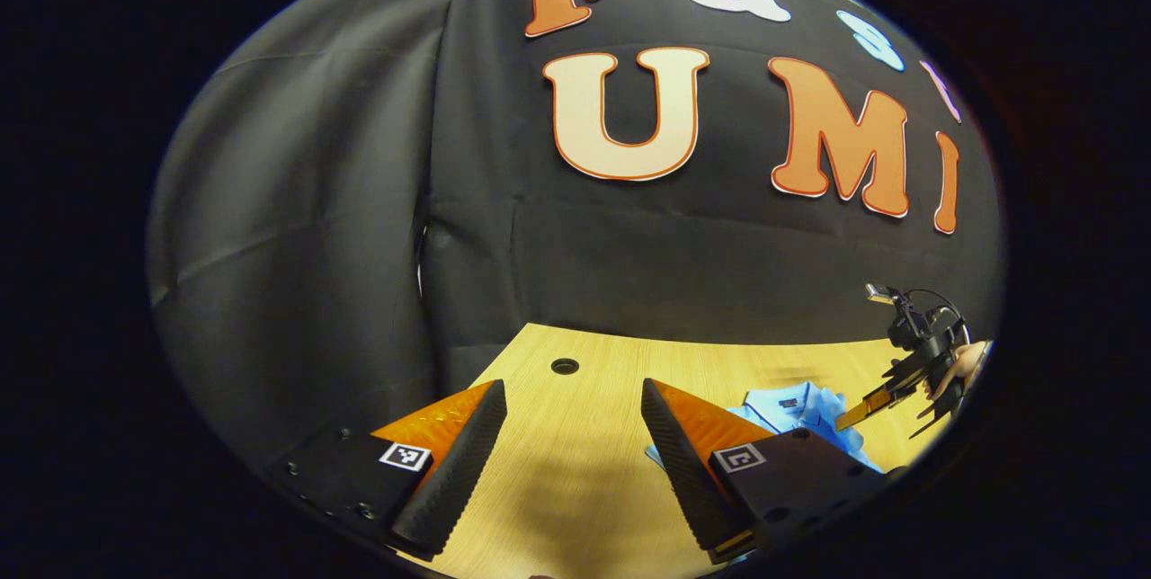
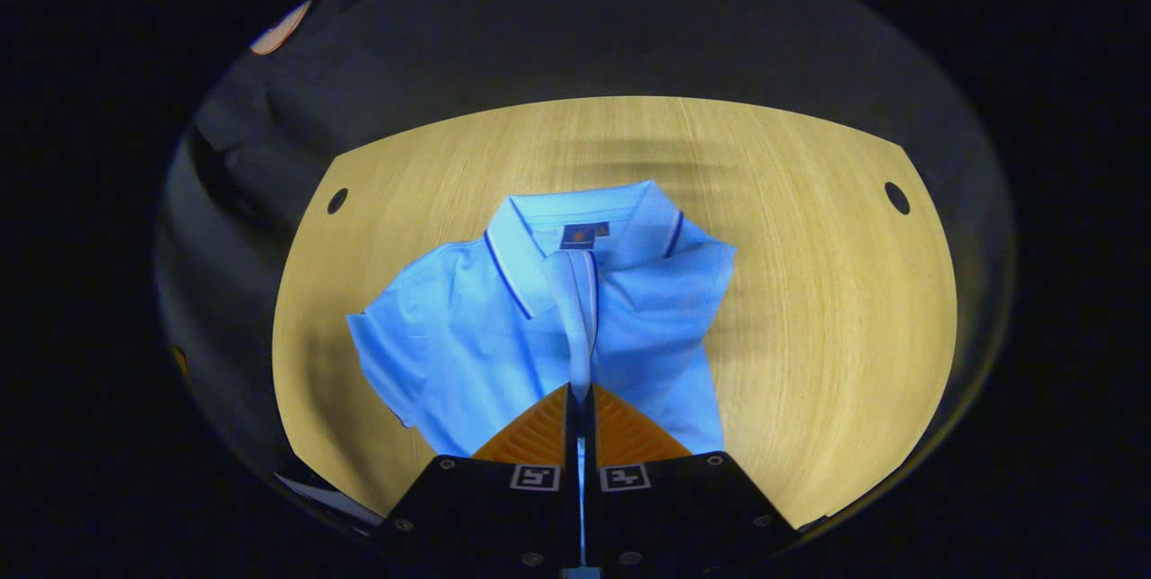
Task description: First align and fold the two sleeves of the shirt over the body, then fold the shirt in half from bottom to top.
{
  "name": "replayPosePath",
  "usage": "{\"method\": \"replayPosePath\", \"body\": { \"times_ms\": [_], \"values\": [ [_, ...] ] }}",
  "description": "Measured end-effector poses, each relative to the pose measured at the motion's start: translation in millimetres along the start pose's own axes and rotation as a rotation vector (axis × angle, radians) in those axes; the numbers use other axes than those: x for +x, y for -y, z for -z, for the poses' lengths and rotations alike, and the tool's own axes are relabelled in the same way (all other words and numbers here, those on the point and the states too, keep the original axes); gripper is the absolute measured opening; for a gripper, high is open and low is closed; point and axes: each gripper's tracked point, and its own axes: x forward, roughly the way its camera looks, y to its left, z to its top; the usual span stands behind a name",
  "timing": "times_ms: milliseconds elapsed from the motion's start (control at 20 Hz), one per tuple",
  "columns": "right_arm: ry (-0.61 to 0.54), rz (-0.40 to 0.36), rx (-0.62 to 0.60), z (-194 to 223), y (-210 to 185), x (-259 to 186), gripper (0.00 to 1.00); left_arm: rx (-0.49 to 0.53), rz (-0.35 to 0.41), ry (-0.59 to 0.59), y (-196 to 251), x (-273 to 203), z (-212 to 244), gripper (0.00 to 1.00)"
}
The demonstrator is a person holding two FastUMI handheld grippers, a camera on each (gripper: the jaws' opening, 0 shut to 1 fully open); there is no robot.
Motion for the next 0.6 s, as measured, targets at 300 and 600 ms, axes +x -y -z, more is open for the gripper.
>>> {"method": "replayPosePath", "body": {
  "times_ms": [300, 600],
  "values": [
    [0.029, -0.104, -0.008, 1.7, -31.1, -11.3, 0.16, -0.001, 0.01, -0.025, 10.4, 5.1, 5.5, 0.98],
    [0.147, -0.066, -0.004, -13.1, -10.1, -42.7, 0.98, -0.002, 0.048, -0.092, 45.0, 18.5, 17.1, 0.95]
  ]
}}
